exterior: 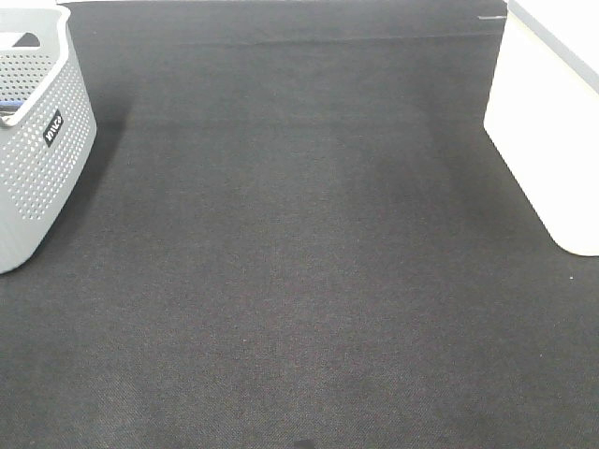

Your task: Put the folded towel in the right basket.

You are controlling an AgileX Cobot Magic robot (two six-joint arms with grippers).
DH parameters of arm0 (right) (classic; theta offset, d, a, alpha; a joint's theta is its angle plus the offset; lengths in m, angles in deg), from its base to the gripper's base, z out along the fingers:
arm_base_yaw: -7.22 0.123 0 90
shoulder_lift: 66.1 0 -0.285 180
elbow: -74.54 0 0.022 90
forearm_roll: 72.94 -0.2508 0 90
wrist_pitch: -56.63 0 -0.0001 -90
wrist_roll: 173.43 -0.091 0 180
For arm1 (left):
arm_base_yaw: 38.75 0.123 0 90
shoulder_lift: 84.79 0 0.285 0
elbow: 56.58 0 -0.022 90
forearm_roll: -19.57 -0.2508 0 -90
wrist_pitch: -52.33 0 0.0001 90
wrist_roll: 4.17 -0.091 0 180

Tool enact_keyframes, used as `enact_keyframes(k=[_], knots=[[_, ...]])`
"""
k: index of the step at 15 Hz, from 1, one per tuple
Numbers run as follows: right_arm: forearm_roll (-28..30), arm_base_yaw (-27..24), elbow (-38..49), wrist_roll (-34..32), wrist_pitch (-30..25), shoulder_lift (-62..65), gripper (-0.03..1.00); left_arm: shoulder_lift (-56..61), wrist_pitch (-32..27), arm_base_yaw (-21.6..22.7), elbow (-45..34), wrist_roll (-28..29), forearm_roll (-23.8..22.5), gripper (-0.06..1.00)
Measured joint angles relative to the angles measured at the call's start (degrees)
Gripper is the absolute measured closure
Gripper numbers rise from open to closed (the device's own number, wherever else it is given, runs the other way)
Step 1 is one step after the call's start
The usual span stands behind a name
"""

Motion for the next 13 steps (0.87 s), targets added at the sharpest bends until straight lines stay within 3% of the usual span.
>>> enact_keyframes(k=[13], knots=[[0.0,0.0,0.1,0.0,0.2,0.0,0.26,0.0,0.0,0.0,0.0,0.0,0.0,-0.03]])
